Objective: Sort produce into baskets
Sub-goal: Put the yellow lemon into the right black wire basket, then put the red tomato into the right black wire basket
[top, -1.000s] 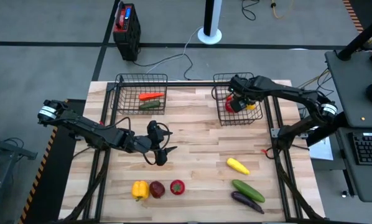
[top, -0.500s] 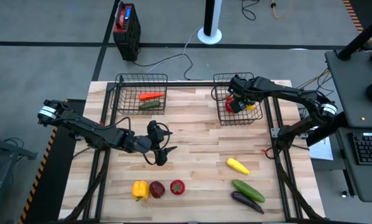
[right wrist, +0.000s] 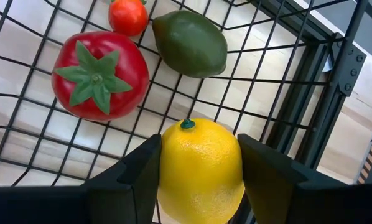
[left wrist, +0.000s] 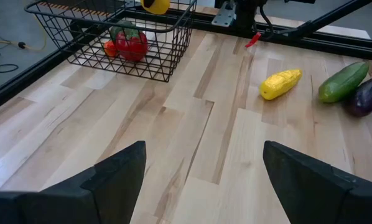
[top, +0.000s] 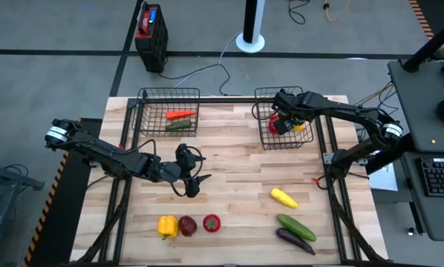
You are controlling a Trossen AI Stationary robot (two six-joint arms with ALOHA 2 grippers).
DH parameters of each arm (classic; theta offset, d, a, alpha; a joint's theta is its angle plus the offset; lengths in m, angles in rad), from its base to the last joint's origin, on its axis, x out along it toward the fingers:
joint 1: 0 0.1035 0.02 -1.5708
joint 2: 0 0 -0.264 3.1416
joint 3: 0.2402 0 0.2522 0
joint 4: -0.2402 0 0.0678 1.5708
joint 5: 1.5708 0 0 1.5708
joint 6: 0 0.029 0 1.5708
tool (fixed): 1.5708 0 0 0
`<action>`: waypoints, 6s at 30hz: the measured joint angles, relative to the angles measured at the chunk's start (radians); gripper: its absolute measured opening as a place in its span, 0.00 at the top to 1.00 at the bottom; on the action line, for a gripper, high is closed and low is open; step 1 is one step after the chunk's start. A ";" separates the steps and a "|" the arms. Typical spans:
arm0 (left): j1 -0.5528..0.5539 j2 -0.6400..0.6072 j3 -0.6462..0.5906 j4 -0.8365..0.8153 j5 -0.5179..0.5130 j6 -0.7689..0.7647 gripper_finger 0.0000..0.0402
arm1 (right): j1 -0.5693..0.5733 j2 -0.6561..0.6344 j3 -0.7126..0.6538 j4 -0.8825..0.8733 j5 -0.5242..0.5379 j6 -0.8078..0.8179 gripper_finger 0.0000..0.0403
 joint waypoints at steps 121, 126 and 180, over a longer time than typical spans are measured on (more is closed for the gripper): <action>-0.467 0.411 0.591 -0.740 -0.025 -0.296 0.27 | 1.025 0.252 -0.076 1.359 -0.073 -0.508 0.44; -0.493 0.399 0.590 -0.791 -0.034 -0.291 0.30 | 1.025 0.356 -0.076 1.453 -0.072 -0.446 0.44; -0.543 0.394 0.589 -0.959 -0.158 -0.464 0.32 | 1.070 0.748 0.374 1.071 0.009 -0.221 0.07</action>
